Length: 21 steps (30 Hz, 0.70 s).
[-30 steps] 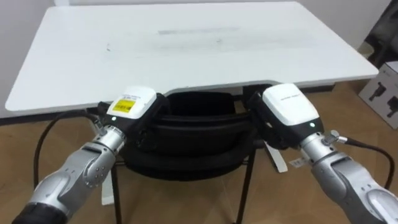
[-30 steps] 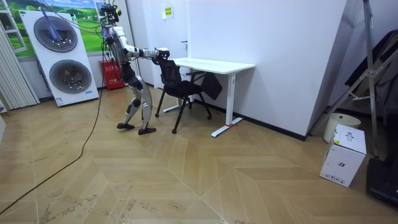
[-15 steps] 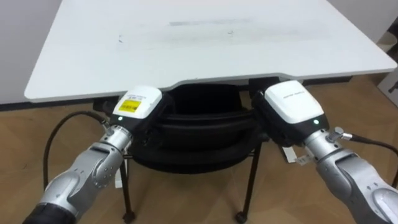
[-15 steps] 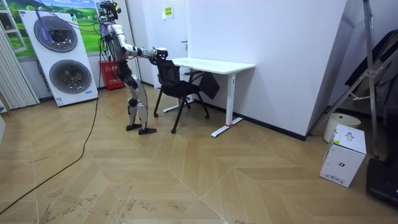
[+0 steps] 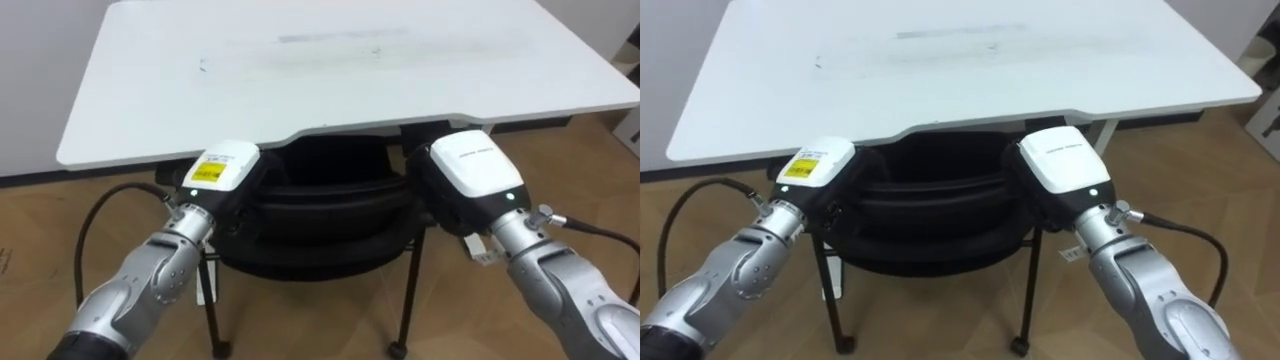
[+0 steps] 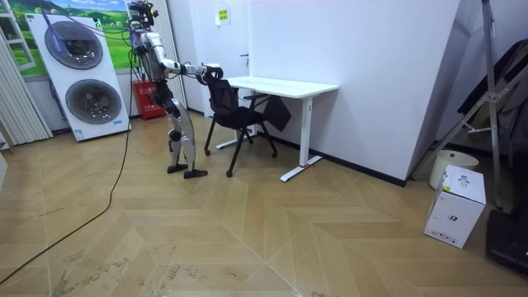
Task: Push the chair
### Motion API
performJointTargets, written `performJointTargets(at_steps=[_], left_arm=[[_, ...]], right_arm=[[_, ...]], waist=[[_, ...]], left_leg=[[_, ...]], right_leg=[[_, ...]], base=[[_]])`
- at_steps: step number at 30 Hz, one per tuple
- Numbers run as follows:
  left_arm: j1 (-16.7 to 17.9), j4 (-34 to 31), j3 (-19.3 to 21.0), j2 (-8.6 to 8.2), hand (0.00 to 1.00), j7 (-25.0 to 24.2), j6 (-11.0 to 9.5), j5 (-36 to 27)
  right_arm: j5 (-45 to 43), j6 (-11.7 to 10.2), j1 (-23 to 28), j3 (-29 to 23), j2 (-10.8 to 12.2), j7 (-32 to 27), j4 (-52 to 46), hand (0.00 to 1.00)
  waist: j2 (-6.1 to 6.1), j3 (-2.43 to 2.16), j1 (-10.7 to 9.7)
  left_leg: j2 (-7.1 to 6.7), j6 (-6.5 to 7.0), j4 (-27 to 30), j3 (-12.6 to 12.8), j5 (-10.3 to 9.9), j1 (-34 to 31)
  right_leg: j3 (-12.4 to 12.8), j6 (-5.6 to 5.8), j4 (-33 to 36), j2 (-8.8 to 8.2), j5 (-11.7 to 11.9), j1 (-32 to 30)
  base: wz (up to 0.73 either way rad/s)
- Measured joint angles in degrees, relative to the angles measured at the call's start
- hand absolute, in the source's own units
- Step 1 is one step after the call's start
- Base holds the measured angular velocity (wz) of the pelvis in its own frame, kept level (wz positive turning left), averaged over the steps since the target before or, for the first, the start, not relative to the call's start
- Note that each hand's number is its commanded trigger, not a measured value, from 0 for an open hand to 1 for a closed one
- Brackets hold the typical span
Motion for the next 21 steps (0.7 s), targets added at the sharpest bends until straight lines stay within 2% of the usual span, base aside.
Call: performJointTargets(at_steps=[3,6,11,14,17,19,20,21], left_arm=[[0.1,-1.7,1.2,-0.48,0.00,-0.6,0.1,-0.3],[0.1,-3.1,1.4,-0.74,0.00,-0.6,0.2,-3.3],[0.1,-4.9,2.5,0.04,0.00,-1.5,0.5,-8.7],[0.1,-4.9,3.8,0.25,0.00,-1.9,0.5,-11.1],[1.0,-8.2,6.9,1.07,0.00,-3.0,0.3,-11.2],[1.4,-12.3,9.2,3.67,0.00,-3.1,-0.6,-11.4],[1.4,-13.9,10.8,3.94,0.00,-2.7,-0.7,-11.5],[1.4,-17.3,15.6,4.17,0.00,-0.8,-1.0,-12.7]], right_arm=[[-0.1,1.1,-0.4,-0.1,0.5,1.0,-0.3,0.00],[-0.2,1.1,-0.6,-0.3,0.4,1.8,-0.3,0.00],[1.4,1.0,-1.6,-0.4,0.5,2.0,-0.3,0.00],[4.4,0.4,-5.3,-2.2,0.4,1.6,-0.4,0.00],[4.5,0.2,-7.2,-8.2,0.3,0.9,-3.1,0.00],[4.9,-1.1,-8.4,-13.5,0.1,-2.1,-3.8,0.00],[5.3,-1.6,-8.5,-15.0,-0.3,-2.6,-4.2,0.00],[6.7,-2.2,-8.5,-17.6,-1.5,-3.7,-5.6,0.00]], waist=[[-0.18,-0.11,0.6],[-0.37,-0.20,1.1],[-0.40,-0.25,1.4],[-0.47,-0.30,1.2],[-0.67,-0.46,1.6],[-0.68,-0.48,1.5],[-0.68,-0.48,1.5],[-0.67,-0.48,1.1]], left_leg=[[-0.46,0.20,-0.6,-0.5,0.4,0.0],[-0.92,0.48,-2.1,-0.5,1.4,0.6],[-0.99,0.88,-3.2,-0.5,2.0,0.7],[-1.15,0.84,-3.5,-0.5,2.1,0.9],[-1.12,0.46,-3.5,-1.3,2.2,0.1],[-1.04,0.42,-3.3,-2.1,2.3,-0.4],[-0.99,0.42,-3.3,-2.3,2.3,-0.4],[-1.00,0.48,-3.6,-2.5,2.2,-0.3]], right_leg=[[-0.2,0.06,0.0,-0.36,0.0,0.0],[0.0,0.25,0.0,-0.78,0.2,0.0],[0.1,1.14,-1.2,-0.66,0.8,0.1],[0.2,1.09,-1.2,-0.73,0.9,0.1],[-0.3,0.37,-1.9,-0.59,1.4,0.1],[-0.8,-0.25,-2.7,-0.54,1.8,0.3],[-1.0,-0.35,-3.0,-0.49,1.9,0.5],[-1.2,-0.52,-3.5,-0.44,2.0,0.7]], base=[[0.11],[0.07],[-0.01],[0.02],[0.14],[0.17],[0.14],[0.10]])
